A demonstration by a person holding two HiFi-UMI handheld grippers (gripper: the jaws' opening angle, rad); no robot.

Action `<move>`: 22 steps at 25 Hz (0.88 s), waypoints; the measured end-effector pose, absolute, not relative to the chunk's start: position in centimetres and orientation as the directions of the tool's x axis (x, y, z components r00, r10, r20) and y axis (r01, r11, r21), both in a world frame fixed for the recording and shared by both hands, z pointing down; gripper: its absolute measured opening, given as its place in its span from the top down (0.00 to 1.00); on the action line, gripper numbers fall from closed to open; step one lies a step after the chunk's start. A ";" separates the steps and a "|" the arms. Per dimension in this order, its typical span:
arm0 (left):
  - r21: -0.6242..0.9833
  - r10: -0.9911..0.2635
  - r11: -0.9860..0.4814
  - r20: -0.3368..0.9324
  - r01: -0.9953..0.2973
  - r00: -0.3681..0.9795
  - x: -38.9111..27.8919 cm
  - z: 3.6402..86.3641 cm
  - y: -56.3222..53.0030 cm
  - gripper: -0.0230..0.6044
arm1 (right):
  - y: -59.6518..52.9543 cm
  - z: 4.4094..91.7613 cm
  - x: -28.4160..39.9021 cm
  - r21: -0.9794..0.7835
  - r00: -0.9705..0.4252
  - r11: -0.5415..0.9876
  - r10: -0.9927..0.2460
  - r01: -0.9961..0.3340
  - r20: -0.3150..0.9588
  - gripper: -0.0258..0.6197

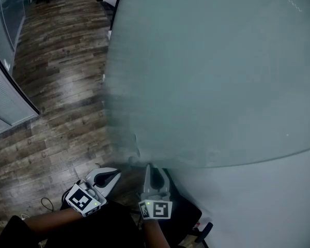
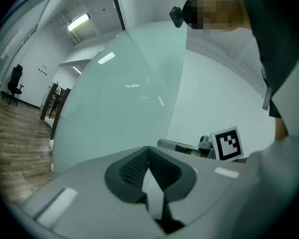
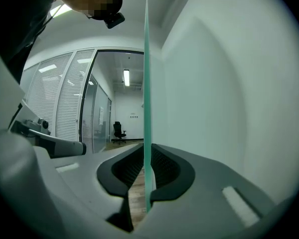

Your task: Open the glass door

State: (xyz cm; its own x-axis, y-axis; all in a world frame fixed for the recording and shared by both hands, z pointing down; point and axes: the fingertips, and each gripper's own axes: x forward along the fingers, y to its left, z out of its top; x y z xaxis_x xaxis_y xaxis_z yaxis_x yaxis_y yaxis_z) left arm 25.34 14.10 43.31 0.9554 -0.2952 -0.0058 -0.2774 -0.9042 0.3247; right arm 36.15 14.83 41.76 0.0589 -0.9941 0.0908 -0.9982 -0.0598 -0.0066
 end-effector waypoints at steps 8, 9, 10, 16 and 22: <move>0.311 -0.182 -0.935 0.002 -0.173 0.983 28.9 43.4 11.7 0.96 | 15.2 42.8 39.7 -0.019 0.152 -0.156 -0.978 -0.988 0.142 0.88; 0.316 -0.169 -0.935 -0.002 -0.160 0.986 29.3 43.4 11.5 0.96 | 15.2 42.9 40.1 -0.021 0.166 -0.171 -0.976 -0.985 0.143 0.87; 0.321 -0.158 -0.936 -0.011 -0.146 0.987 29.6 43.3 11.4 0.96 | 15.3 43.1 40.3 -0.023 0.183 -0.187 -0.973 -0.982 0.141 0.87; 0.320 -0.120 -0.941 0.001 -0.114 0.993 29.6 43.6 9.5 0.96 | 16.0 43.0 41.9 -0.024 0.292 -0.297 -0.948 -0.955 0.126 0.86; 0.308 -0.103 -0.946 0.011 -0.102 0.995 29.8 43.6 8.3 0.96 | 16.0 43.0 44.1 -0.023 0.343 -0.348 -0.932 -0.937 0.120 0.84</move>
State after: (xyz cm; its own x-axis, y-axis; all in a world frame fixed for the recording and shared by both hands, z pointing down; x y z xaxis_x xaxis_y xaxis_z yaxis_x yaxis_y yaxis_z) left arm 29.77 8.30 43.58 0.9946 -0.1032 0.0108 -0.1015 -0.9461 0.3076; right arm 44.12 16.01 42.98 0.3428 -0.9318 0.1197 -0.9373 -0.3478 -0.0230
